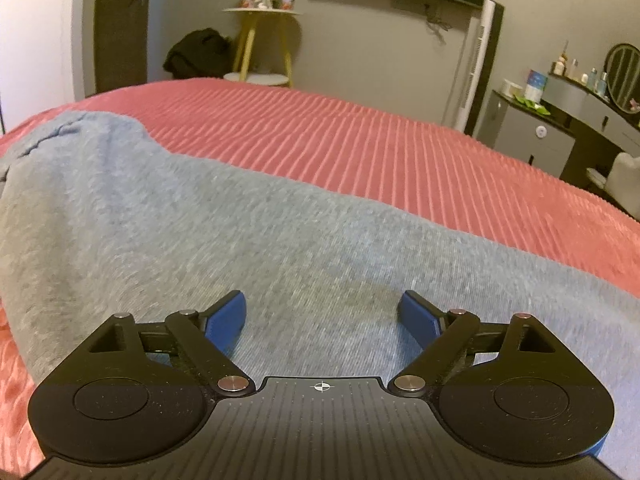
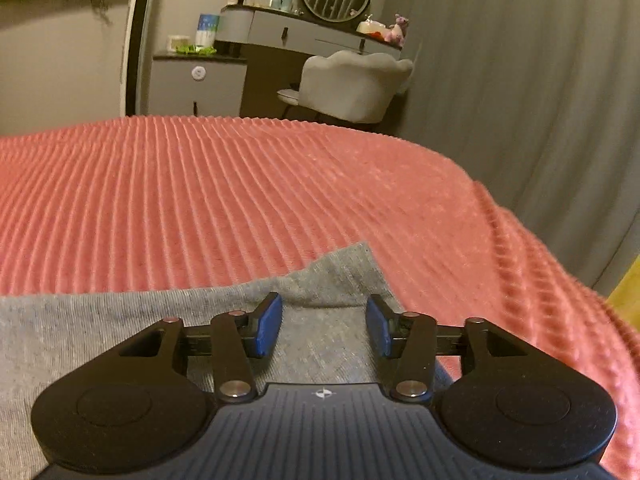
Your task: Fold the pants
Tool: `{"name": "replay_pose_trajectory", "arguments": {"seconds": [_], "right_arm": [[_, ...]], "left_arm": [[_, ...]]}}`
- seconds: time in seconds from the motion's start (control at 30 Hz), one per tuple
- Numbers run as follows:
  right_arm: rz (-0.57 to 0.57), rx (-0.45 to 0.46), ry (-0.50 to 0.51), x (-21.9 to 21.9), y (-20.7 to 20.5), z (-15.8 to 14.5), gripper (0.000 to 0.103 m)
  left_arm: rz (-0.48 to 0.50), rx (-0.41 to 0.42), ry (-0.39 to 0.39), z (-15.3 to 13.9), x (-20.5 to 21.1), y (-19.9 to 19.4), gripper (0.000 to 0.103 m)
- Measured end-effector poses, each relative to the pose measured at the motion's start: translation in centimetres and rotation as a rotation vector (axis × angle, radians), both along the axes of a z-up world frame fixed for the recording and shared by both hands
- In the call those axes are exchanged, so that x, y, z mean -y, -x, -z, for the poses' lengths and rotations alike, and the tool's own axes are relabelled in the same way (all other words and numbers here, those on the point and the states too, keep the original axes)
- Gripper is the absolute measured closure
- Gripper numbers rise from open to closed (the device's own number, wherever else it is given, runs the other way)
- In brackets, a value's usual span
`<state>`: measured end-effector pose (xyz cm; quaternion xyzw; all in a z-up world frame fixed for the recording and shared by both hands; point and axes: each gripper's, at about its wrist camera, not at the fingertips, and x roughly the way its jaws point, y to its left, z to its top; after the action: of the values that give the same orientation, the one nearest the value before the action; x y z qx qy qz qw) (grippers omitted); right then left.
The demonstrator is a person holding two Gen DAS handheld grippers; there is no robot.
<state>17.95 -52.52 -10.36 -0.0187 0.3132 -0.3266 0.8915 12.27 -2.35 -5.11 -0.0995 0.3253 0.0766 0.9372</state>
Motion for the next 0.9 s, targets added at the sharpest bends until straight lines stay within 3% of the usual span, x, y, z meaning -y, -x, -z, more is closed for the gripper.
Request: {"name": "replay_pose_trajectory", "arguments": {"seconds": [0.07,0.17,0.3,0.47,0.6,0.73,0.8,0.9], "right_arm": [[0.017,-0.023,0.006,-1.0,0.4,-0.6,0.054],[0.02,-0.022,-0.063,-1.5,2.5,-1.9,0.053],[-0.009,-0.067,-0.084,-2.6,4.8,-1.9,0.052],[0.035,-0.098,-0.088,-2.4,7.7,-1.8,0.048],[0.091,-0.088,-0.181,-3.1,9.9,-2.8,0.048],[-0.051,-0.029,-0.256,-7.8,10.4,-3.4,0.044],[-0.159,-0.004,-0.256,-11.1,9.8,-3.3,0.036],[-0.342,-0.03,-0.232,-16.6,7.8,-2.9,0.033]], "left_arm": [[-0.006,0.004,0.011,-0.1,-0.1,0.2,0.013],[0.011,0.018,0.031,-0.3,0.0,0.4,0.013],[0.096,0.055,0.078,-0.7,0.5,1.0,0.013],[0.122,-0.037,-0.046,0.3,1.9,0.4,0.013],[0.108,-0.021,-0.044,0.1,2.0,0.6,0.013],[0.145,0.016,-0.063,-0.8,3.3,0.8,0.013],[0.169,0.04,-0.072,-1.2,3.9,0.9,0.013],[0.212,0.031,-0.12,-0.9,4.4,0.6,0.013]]}}
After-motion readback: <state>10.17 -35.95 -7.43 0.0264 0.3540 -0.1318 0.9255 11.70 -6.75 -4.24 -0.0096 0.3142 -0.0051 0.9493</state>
